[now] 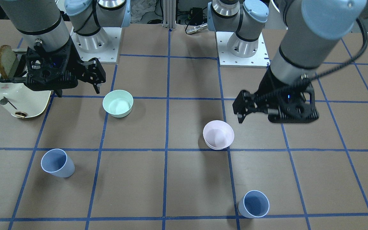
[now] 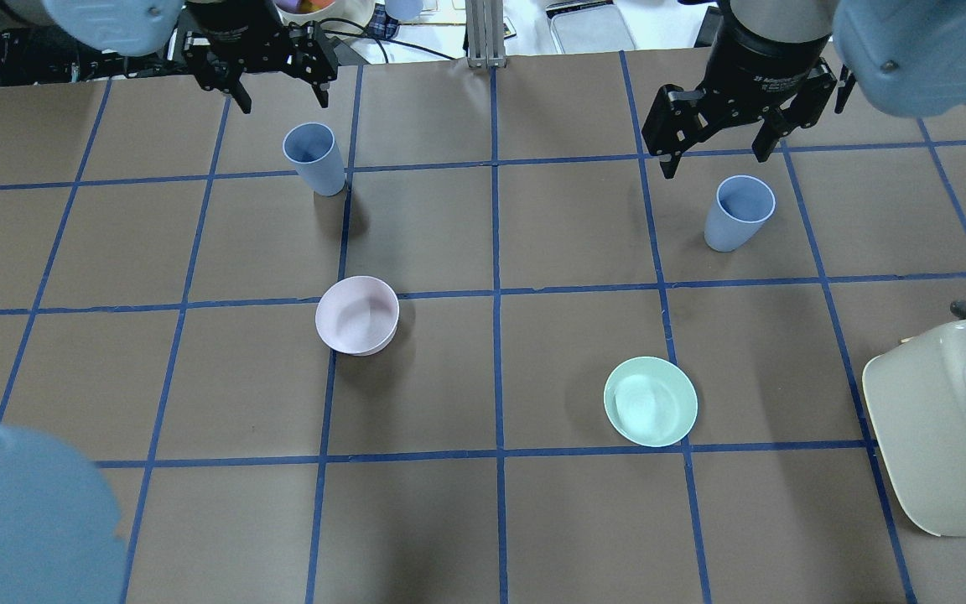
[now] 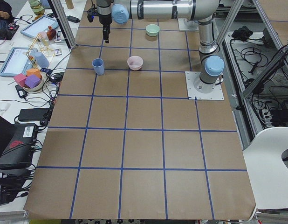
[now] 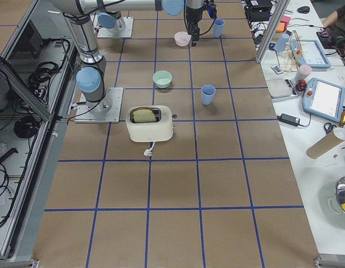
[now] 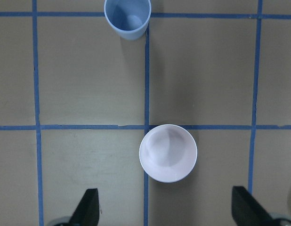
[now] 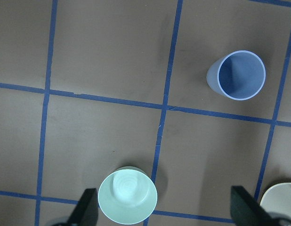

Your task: Stack blue cups with both arms

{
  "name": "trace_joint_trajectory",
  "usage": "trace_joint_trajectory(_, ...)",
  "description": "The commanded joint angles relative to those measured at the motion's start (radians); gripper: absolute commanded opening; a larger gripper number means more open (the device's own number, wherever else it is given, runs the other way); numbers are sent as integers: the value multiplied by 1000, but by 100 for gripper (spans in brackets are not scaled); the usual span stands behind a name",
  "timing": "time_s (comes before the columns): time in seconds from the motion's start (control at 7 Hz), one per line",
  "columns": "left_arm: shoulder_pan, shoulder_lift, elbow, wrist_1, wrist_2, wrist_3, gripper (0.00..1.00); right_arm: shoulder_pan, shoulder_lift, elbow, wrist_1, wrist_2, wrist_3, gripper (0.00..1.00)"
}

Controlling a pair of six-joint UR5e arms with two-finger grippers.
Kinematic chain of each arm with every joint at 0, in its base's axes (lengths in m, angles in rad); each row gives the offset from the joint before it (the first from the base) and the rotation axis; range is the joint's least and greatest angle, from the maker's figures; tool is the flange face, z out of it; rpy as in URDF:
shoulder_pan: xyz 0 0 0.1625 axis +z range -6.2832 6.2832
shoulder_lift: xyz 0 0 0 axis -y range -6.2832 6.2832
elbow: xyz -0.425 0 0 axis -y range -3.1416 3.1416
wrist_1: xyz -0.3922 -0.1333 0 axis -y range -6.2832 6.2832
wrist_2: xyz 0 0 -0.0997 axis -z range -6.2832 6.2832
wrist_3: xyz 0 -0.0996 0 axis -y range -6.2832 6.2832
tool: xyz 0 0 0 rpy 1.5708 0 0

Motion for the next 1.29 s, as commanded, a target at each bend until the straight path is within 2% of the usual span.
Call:
trace_joint_trajectory(0.0,-1,-221,158,50,4,11,100,1,4,0,-1,1,1,100)
trace_joint_trajectory(0.29,-1,-274,147,52,7,25,100,-5,5,0,-1,-1,-2,100)
trace_joint_trajectory(0.43,-1,-291,143,60,7,25,94,-9,5,0,2,-1,0,100)
trace_joint_trajectory(0.57,-1,-298,133,52,7,25,63,-15,7,2,-1,-1,-5,100)
trace_joint_trajectory(0.71,-1,-300,109,61,9,25,27,-24,7,10,2,1,-3,100)
trace_joint_trajectory(0.86,-1,-300,101,66,10,25,0,-28,7,13,2,1,0,100)
trace_joint_trajectory(1.14,-1,-294,106,64,9,22,0,-47,7,5,1,3,-8,100)
